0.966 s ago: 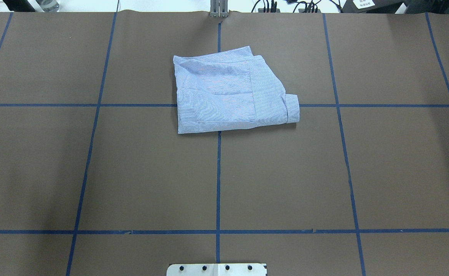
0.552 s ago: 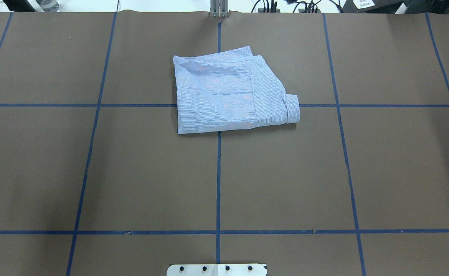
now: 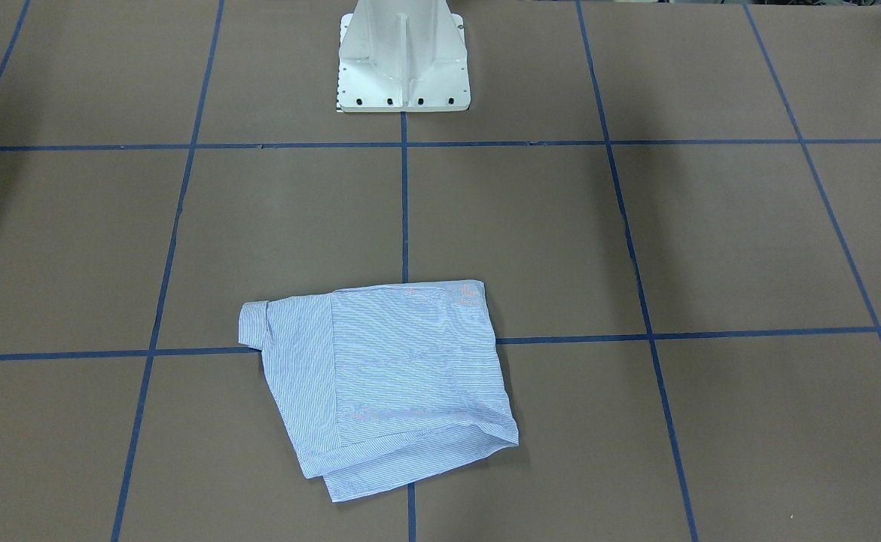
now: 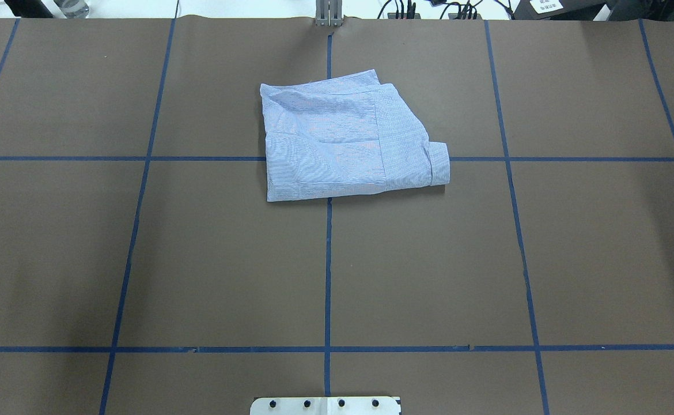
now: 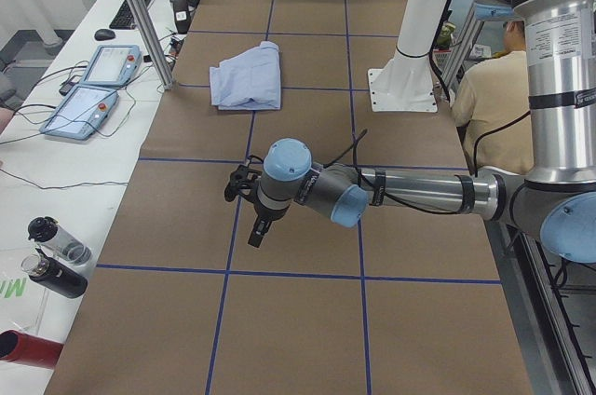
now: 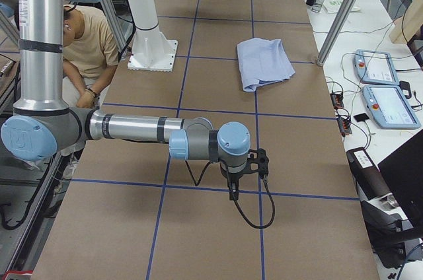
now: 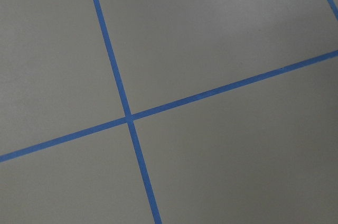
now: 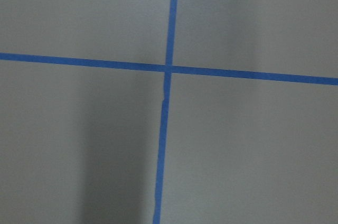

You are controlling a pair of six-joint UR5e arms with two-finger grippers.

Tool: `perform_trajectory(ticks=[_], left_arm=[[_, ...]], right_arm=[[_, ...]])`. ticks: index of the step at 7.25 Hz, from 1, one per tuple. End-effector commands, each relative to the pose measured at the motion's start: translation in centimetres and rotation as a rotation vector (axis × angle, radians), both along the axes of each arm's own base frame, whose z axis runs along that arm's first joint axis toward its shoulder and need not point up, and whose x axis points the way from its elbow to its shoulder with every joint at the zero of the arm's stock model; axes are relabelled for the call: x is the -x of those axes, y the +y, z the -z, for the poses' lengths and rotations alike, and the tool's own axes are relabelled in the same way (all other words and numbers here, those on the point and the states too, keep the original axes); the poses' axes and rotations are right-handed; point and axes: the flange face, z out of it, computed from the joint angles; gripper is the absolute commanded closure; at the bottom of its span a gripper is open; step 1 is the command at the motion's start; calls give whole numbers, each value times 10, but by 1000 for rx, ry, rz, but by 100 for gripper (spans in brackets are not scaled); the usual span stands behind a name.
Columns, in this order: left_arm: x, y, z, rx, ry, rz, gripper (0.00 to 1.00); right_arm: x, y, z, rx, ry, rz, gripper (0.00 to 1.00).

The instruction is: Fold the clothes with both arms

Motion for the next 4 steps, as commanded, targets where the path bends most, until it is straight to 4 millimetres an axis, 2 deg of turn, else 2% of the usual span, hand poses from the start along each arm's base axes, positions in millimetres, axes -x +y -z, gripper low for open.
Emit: perform_trajectory(ticks=[1, 2, 3, 4], left_arm=[[-4, 5, 7, 12, 65, -30, 1], [-4, 6, -1, 27, 64, -29, 1], [-4, 4, 0, 22, 62, -28, 1], [-3, 10, -6, 30, 61, -29, 1]], right_arm=[[34, -11, 33, 61, 0, -26, 0], [34, -9, 31, 72, -2, -33, 0], [34, -12, 39, 62, -3, -39, 0], [36, -10, 37, 77, -25, -37, 0]])
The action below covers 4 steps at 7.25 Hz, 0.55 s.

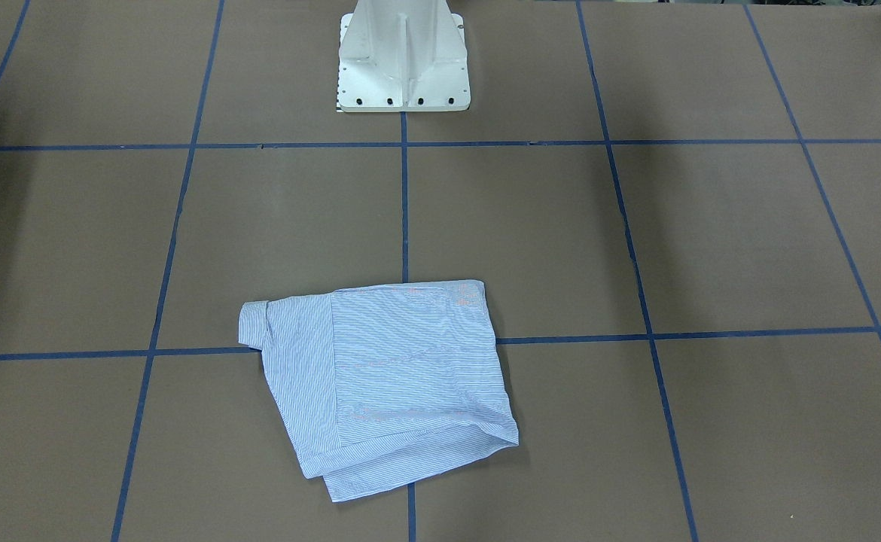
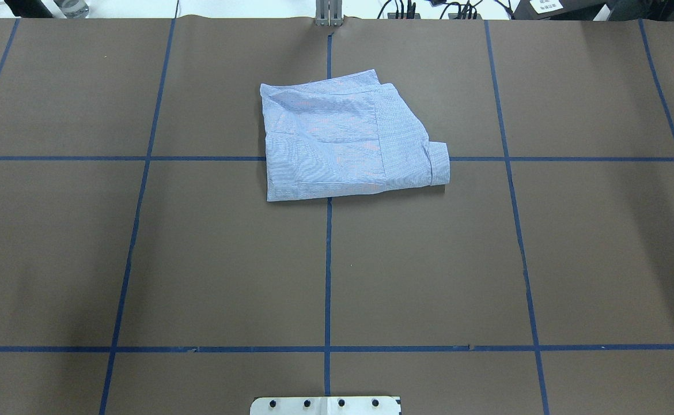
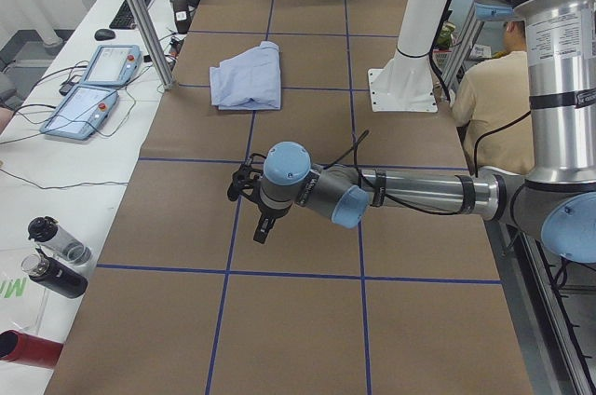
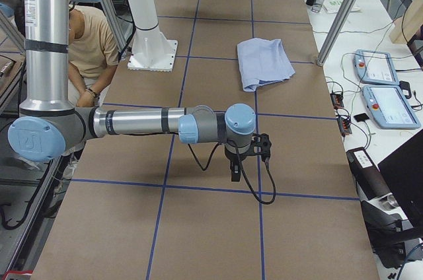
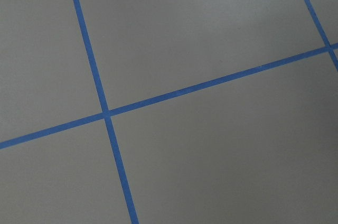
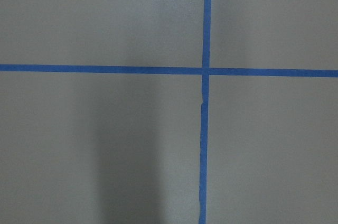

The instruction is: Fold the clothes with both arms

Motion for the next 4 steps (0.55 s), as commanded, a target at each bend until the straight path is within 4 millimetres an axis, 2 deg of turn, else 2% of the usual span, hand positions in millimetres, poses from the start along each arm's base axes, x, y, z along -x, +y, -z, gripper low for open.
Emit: perform_trajectory(ticks=[1, 2, 4], left_arm=[[3, 6, -1, -3, -1, 5, 1], [4, 5, -6, 1, -17, 11, 1], [5, 2, 1, -10, -40, 24, 1]], right_arm=[[2, 3, 0, 4, -16, 0, 0], [1, 6, -3, 7, -13, -3, 0], [2, 13, -4, 9, 8, 0, 0]])
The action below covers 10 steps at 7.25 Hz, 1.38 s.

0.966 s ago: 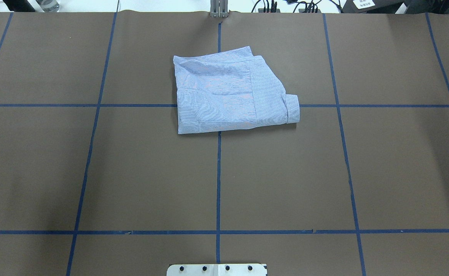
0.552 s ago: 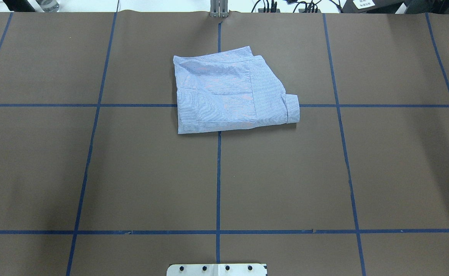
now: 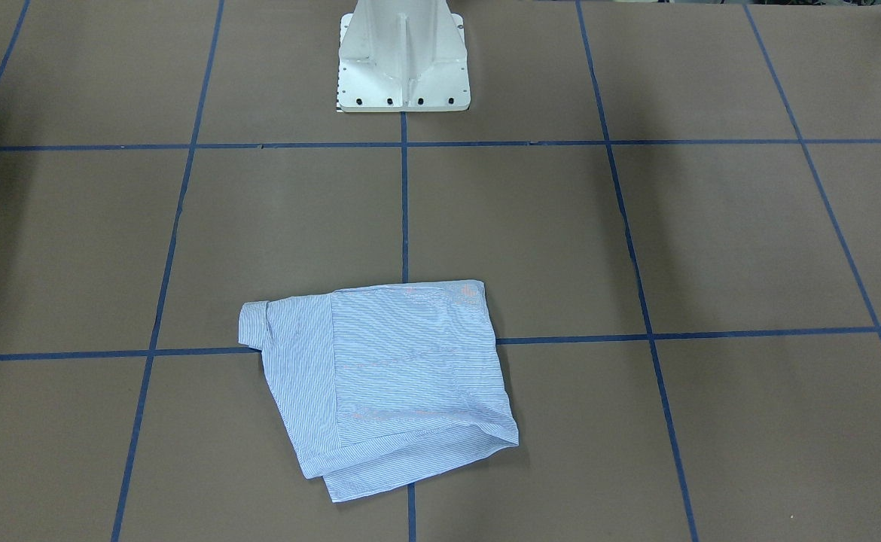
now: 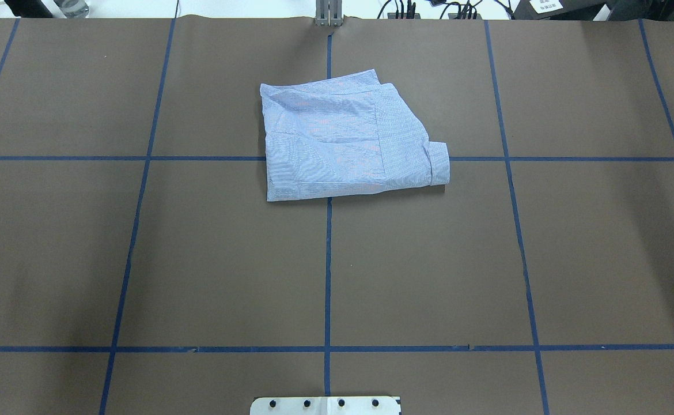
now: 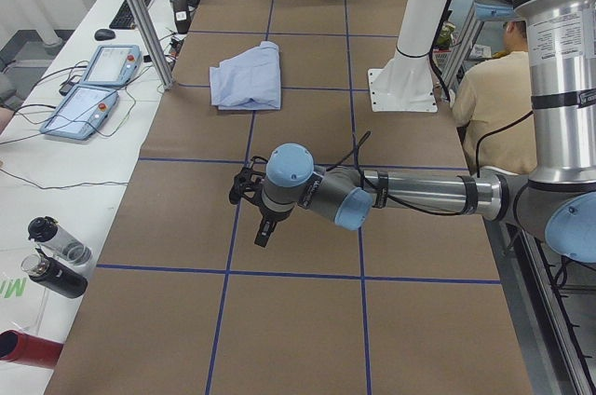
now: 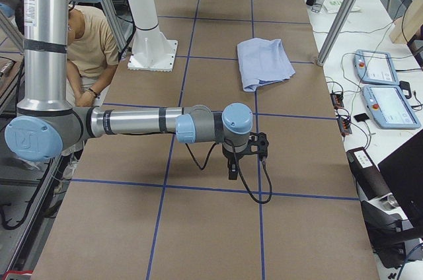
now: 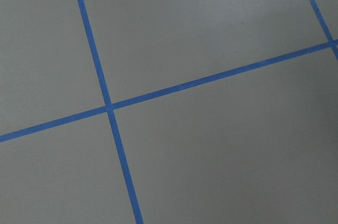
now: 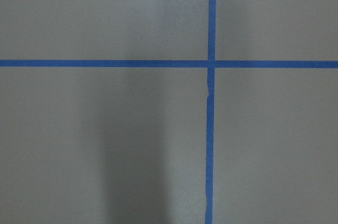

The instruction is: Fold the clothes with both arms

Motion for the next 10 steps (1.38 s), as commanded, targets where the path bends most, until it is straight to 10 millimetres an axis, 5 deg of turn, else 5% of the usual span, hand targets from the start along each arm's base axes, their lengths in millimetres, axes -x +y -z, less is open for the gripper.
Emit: perform_trajectory(ticks=[1, 10], left_arm=[[1, 0, 7, -15, -11, 8, 1], [-1, 1, 19, -42, 3, -3, 1]], right_arm=[[-4, -3, -1, -28, 97, 4, 0], [9, 10, -2, -10, 89, 26, 0]])
